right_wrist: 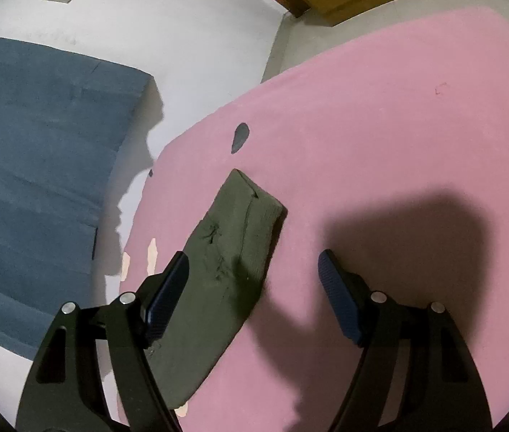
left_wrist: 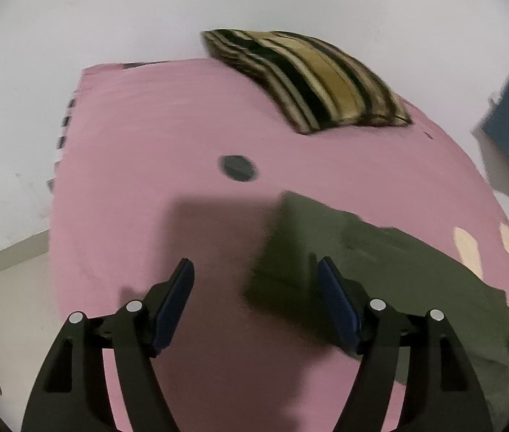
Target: Fold small clothes
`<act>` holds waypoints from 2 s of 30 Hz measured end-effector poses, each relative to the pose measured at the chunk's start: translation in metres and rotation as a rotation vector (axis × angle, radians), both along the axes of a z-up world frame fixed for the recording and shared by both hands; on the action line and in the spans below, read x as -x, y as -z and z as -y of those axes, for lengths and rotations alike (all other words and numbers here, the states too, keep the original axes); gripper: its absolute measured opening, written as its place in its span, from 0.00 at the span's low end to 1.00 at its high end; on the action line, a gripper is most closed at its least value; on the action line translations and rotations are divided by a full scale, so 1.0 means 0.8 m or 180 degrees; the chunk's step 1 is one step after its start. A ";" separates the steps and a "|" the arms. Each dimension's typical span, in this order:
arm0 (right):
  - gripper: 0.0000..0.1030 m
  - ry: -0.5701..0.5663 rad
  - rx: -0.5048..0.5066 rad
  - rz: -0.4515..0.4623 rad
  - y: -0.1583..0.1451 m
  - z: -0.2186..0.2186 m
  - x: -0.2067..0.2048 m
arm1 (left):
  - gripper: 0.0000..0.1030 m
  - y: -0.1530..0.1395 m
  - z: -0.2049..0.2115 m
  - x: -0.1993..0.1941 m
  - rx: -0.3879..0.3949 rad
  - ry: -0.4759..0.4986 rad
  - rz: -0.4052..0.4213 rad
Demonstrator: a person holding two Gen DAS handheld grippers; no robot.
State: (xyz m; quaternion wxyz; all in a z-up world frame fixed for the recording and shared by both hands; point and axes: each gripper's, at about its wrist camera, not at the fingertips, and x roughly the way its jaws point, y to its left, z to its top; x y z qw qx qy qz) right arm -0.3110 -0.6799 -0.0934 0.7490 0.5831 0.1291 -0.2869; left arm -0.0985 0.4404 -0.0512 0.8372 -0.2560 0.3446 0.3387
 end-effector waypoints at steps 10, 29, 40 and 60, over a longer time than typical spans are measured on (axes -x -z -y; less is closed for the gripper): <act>0.45 -0.0245 -0.0096 -0.0043 0.011 0.026 -0.049 | 0.69 -0.010 0.009 0.000 0.0015 0.0060 0.0035; 0.12 -0.1363 0.1191 0.0544 -0.213 -0.176 -0.217 | 0.76 -0.042 0.128 -0.056 0.0008 0.0919 0.0159; 0.12 -0.2687 0.1764 0.0211 -0.217 -0.431 -0.379 | 0.76 -0.037 0.186 -0.071 0.0044 0.1384 0.0127; 0.13 -0.4067 0.2643 -0.0779 -0.082 -0.714 -0.445 | 0.76 -0.022 0.189 -0.074 0.0255 0.1423 0.0077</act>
